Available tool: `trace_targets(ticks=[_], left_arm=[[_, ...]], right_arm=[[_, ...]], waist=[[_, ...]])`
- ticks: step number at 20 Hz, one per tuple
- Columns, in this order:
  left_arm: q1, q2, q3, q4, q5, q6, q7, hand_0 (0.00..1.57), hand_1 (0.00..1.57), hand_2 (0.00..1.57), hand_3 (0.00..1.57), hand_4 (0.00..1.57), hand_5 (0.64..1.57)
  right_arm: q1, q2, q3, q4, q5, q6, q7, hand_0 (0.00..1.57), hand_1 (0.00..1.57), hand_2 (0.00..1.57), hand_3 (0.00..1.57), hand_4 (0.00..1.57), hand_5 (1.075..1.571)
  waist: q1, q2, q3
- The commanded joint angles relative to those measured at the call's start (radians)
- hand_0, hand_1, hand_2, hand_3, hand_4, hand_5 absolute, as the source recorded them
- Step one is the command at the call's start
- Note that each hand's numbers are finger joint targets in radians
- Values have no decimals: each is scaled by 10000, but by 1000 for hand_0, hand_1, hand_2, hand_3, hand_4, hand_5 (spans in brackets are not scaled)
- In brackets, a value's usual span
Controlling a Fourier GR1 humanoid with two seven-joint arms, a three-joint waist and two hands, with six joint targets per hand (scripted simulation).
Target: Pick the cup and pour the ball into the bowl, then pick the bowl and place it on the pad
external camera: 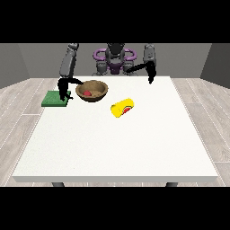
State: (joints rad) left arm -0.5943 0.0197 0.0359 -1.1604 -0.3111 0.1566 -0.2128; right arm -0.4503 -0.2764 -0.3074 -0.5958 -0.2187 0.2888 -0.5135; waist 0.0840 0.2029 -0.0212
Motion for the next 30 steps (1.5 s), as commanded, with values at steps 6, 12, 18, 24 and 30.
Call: trace_targets(ticks=[6,12,18,24,30], left_arm=[[-225,-22,-480,-467,-96,-91,485,0,0,0,0,0,1561],[239,387,-101,21,338,-658,354,0,0,0,0,0,1564],[104,855,449,26,625,-721,197,0,0,0,0,0,1566],[-116,796,258,-295,592,-812,179,0,0,0,0,0,1568],[625,1099,936,622,1038,-913,-178,0,0,0,0,0,1570]], right_arm=[[-253,942,-163,524,-218,-778,264,0,0,0,0,242,1532],[-438,1405,115,54,-208,-1196,1052,0,0,0,0,347,1546],[-547,1825,449,515,-22,-1656,1385,0,0,0,0,375,1550],[-379,922,713,906,821,-2875,2217,1571,1571,1571,1571,1053,1550],[-1024,1330,1306,238,1281,-4242,4033,1571,1571,1571,1571,1026,1555]], waist=[[724,179,221],[510,-599,211],[73,-385,214],[607,-30,209],[-143,-1294,202]])
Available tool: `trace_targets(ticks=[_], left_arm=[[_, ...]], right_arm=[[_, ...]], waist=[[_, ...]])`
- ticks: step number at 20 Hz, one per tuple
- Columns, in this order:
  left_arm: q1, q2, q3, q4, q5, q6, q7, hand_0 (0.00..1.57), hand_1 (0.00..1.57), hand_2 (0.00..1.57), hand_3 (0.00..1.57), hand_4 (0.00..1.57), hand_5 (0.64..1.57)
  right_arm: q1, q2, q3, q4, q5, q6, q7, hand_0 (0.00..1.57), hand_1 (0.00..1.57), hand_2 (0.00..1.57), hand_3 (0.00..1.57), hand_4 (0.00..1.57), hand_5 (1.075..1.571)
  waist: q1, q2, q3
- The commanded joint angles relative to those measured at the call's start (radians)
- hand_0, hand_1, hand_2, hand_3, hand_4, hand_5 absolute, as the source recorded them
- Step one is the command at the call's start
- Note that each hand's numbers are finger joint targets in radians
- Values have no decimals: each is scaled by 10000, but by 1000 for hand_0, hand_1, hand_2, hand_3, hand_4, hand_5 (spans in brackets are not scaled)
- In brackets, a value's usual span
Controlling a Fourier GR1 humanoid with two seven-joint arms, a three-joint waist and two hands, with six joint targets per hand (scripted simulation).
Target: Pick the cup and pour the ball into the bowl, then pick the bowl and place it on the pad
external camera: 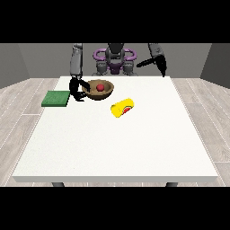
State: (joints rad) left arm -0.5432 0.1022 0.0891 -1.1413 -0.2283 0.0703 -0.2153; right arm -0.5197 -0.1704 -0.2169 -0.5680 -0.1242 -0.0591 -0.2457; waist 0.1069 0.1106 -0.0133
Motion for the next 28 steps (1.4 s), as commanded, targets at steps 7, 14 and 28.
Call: trace_targets(ticks=[7,14,28], left_arm=[[1075,264,665,1099,225,340,-889,0,0,0,0,0,1571],[439,729,759,733,416,40,-540,0,0,0,0,0,1569],[-326,-530,-301,-434,-472,1589,-1446,0,0,0,0,0,1565]], right_arm=[[-798,-478,424,-834,-93,418,3475,1571,1571,1571,1571,1049,1553],[-974,-2088,-509,-958,-767,1202,3812,1571,1571,1571,1571,1058,1559],[-1371,-4395,-2434,360,-2186,3305,2142,1571,1571,1571,1366,1031,1562]], waist=[[-1189,-991,126],[-1011,-343,133],[-431,2608,156]])
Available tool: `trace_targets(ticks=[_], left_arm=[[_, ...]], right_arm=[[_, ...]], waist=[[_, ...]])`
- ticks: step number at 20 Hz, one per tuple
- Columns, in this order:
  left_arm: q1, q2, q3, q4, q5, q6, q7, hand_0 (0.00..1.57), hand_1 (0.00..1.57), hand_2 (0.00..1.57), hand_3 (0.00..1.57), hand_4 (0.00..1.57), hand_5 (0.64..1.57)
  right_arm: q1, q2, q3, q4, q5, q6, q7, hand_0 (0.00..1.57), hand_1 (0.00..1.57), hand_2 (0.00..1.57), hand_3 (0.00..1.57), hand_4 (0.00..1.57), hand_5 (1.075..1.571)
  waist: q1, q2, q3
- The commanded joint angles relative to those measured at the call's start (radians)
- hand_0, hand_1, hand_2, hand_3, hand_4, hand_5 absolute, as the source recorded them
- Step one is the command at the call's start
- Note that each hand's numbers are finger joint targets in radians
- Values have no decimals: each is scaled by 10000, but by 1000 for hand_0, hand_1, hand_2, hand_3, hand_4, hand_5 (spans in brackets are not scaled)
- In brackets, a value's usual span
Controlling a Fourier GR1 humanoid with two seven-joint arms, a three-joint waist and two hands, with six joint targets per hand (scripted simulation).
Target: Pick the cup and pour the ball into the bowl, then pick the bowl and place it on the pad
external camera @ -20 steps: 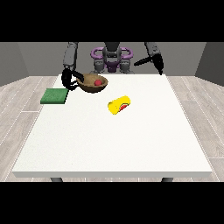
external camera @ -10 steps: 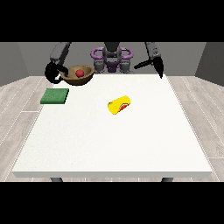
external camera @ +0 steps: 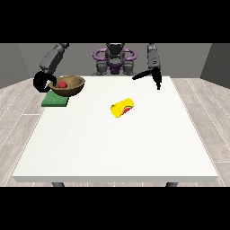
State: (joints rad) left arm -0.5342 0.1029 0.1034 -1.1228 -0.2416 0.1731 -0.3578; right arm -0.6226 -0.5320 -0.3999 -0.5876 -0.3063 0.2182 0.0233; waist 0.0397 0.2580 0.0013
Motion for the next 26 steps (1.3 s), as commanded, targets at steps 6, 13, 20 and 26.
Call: trace_targets(ticks=[6,13,20,26], left_arm=[[4,-93,-689,-2284,-554,378,531,0,0,0,0,0,1563],[160,-129,-858,-3658,-745,559,1170,0,0,0,0,0,1564],[853,-342,-1255,-4624,-853,482,1712,0,0,0,0,0,1565],[1128,10,-970,-4517,-283,-251,1980,0,0,0,0,0,1566]], right_arm=[[302,-1978,-766,1462,68,1451,-2375,1571,1571,1571,351,1024,1569],[-330,-2606,-751,2089,291,1668,-2801,1571,1571,1571,0,1034,1569],[-945,-3140,-1152,2825,-139,2044,-1918,1571,1571,1571,0,836,1569],[-384,-2580,-864,2901,35,1835,-1865,1571,1571,1571,815,735,1571]], waist=[[404,1976,19],[255,2433,9],[255,2277,6],[335,1406,-5]])
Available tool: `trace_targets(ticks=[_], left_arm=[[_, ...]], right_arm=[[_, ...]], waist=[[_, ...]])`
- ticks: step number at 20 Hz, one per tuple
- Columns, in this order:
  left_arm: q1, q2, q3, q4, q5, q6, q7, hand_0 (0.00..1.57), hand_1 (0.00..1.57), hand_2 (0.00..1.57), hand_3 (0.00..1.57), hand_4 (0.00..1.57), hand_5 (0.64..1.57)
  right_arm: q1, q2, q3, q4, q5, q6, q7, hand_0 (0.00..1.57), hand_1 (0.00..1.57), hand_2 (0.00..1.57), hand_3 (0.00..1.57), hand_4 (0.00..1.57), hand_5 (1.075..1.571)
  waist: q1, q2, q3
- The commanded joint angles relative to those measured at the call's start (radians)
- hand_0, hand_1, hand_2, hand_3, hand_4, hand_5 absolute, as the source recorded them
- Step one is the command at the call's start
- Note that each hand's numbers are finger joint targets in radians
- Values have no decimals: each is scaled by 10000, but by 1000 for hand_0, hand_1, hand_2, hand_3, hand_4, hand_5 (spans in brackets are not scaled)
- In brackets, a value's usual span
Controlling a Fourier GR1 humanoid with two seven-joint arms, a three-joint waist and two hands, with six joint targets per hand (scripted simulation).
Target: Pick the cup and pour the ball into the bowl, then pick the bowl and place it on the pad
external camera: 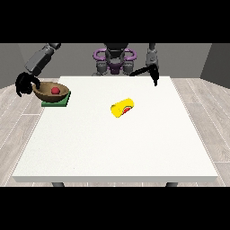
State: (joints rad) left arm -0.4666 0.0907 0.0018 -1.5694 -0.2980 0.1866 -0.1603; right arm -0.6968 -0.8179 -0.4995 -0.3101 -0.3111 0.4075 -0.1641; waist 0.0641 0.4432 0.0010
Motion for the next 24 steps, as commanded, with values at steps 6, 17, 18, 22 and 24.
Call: trace_targets(ticks=[6,17,18,22,24], left_arm=[[144,114,-79,-665,159,-341,141,0,0,0,0,0,1567],[585,376,138,-1805,274,-470,477,0,0,0,0,0,1566],[-288,285,481,-1318,247,-167,923,0,0,0,0,0,1565],[824,54,-149,-2359,31,-254,1215,0,0,0,0,0,1568],[409,-83,-206,-2011,-148,-53,1094,0,0,0,0,0,1569]], right_arm=[[166,621,614,-10,652,-686,-518,1571,1571,1571,1014,694,1567],[119,-1099,690,161,1172,-1378,-359,0,0,429,263,0,1481],[-188,-895,836,21,1227,-1363,-18,0,0,405,238,0,1487],[-84,-1026,828,280,1297,-1313,-26,0,0,357,259,0,1489],[-497,-1244,852,106,1268,-1069,356,0,0,325,238,0,1495]], waist=[[307,261,2],[24,726,4],[-248,652,1],[-90,296,6],[-339,440,2]])
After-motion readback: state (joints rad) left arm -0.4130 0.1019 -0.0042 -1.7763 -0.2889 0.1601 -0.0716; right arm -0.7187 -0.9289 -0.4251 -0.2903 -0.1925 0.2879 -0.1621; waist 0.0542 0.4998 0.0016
